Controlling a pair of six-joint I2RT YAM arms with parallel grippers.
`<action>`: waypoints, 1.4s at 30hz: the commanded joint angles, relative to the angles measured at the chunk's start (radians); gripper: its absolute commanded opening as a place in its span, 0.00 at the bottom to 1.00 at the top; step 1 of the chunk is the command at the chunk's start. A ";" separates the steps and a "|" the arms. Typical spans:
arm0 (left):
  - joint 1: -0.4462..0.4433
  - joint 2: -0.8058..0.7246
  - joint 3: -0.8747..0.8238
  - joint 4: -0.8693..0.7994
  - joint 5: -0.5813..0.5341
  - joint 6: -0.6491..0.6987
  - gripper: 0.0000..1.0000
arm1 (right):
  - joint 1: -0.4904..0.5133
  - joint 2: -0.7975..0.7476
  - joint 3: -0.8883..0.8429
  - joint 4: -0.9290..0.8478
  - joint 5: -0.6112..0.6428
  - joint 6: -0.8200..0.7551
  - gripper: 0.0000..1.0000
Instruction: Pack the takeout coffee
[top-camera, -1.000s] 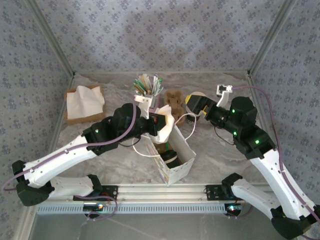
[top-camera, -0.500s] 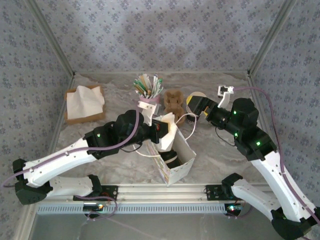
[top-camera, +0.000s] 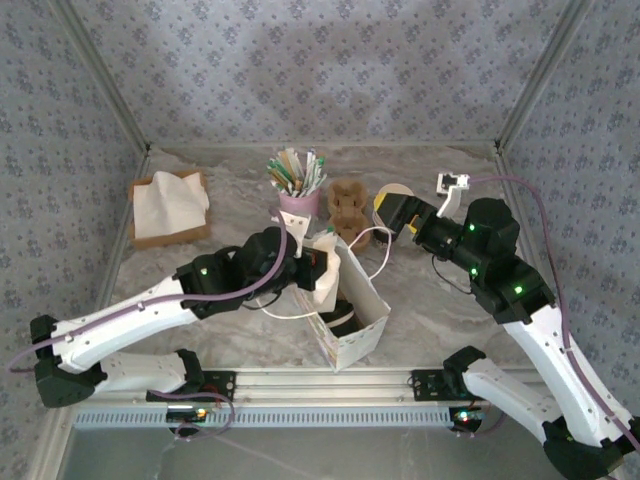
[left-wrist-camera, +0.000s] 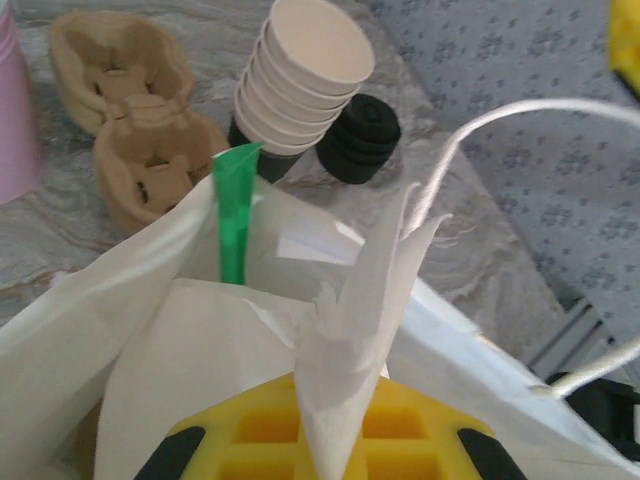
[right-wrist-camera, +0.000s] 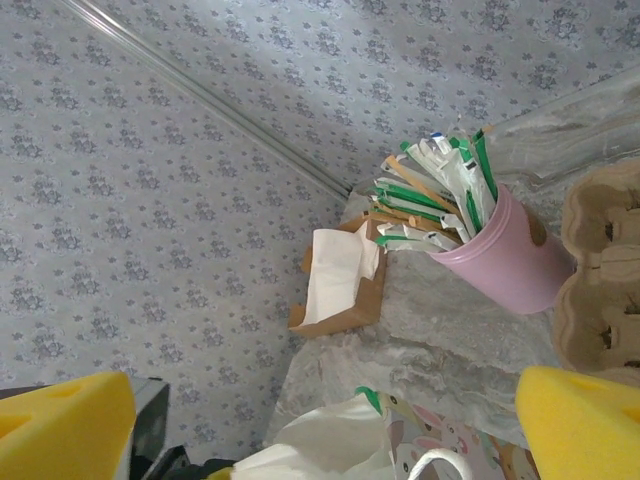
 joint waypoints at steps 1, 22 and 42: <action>-0.007 0.027 0.019 -0.070 -0.053 -0.017 0.00 | -0.006 -0.015 -0.009 0.011 -0.012 0.011 1.00; -0.007 0.247 0.207 -0.343 -0.112 -0.049 0.15 | -0.023 -0.022 -0.010 -0.002 -0.032 0.005 1.00; -0.005 0.242 0.337 -0.431 -0.097 -0.027 0.58 | -0.062 -0.037 -0.021 -0.002 -0.065 0.012 1.00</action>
